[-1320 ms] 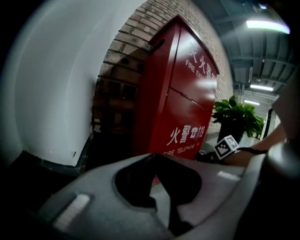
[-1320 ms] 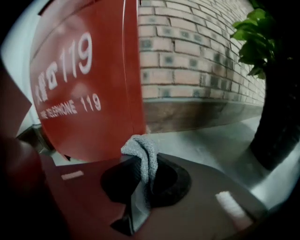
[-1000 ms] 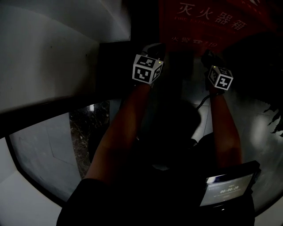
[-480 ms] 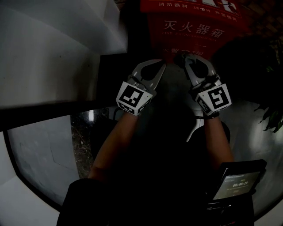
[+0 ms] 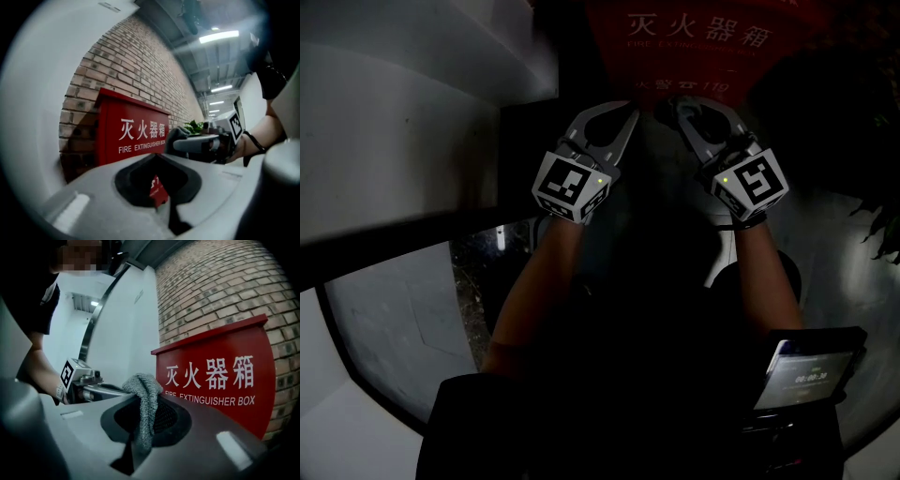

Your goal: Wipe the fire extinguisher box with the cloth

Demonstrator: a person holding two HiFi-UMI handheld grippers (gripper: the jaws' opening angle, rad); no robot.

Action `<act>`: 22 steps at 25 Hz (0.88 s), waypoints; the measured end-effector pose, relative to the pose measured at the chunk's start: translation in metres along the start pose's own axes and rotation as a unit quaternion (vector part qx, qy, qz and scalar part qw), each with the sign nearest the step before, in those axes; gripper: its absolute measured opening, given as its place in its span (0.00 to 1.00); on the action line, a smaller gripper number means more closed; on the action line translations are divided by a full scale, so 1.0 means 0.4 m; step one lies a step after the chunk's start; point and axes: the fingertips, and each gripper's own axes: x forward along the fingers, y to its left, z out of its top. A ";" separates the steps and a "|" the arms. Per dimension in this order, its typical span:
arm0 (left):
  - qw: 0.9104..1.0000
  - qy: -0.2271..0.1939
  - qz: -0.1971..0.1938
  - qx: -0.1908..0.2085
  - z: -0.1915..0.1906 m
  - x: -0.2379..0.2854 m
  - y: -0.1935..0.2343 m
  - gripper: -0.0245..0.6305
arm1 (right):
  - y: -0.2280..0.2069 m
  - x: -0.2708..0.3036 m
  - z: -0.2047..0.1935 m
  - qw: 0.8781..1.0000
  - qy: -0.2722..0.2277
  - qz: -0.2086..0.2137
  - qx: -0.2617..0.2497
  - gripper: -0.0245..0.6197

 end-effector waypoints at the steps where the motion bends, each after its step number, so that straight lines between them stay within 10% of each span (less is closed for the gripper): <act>1: 1.000 -0.005 0.001 -0.007 0.002 0.001 0.005 0.04 | -0.002 0.002 0.000 1.000 -0.007 0.002 0.004 0.10; 22: 0.999 -0.039 -0.009 -0.012 0.044 0.045 0.017 0.04 | -0.054 0.006 0.007 0.999 -0.034 -0.017 0.013 0.09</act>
